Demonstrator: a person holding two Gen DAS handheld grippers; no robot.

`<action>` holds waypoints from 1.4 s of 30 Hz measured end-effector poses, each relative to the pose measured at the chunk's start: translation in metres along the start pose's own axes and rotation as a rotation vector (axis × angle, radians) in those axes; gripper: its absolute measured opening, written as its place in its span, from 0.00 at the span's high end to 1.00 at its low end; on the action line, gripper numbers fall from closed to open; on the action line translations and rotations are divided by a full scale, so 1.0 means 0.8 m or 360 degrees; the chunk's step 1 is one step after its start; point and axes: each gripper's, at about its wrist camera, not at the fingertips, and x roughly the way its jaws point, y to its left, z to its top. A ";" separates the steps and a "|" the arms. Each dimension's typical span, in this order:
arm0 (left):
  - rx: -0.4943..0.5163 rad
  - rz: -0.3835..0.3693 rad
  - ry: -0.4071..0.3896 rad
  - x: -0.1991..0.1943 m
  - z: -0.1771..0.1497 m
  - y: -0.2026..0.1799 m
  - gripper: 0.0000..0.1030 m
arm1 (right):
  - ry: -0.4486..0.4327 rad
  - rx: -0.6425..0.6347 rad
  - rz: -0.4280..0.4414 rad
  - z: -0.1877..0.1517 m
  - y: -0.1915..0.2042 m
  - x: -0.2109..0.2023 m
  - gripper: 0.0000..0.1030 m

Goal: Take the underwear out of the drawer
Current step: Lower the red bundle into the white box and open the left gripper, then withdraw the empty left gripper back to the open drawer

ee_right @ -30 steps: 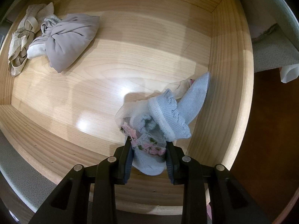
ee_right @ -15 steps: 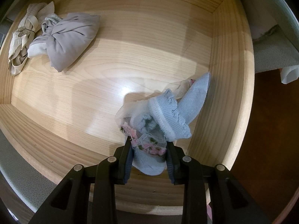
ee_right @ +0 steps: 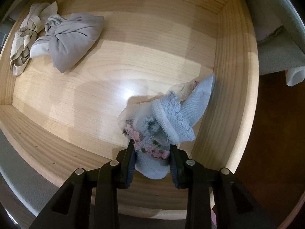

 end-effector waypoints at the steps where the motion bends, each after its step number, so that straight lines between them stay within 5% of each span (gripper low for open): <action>1: -0.0005 0.0001 0.0016 0.008 -0.001 0.000 0.60 | 0.0000 0.0000 0.0000 0.000 0.000 0.001 0.72; 21: 0.0013 0.0104 0.0190 0.069 -0.018 -0.018 0.47 | 0.0007 -0.0007 -0.0004 0.001 0.004 0.001 0.72; 42: -0.0055 0.0024 0.0081 -0.001 -0.057 0.029 0.43 | 0.0020 0.0001 -0.0032 0.006 0.009 0.002 0.72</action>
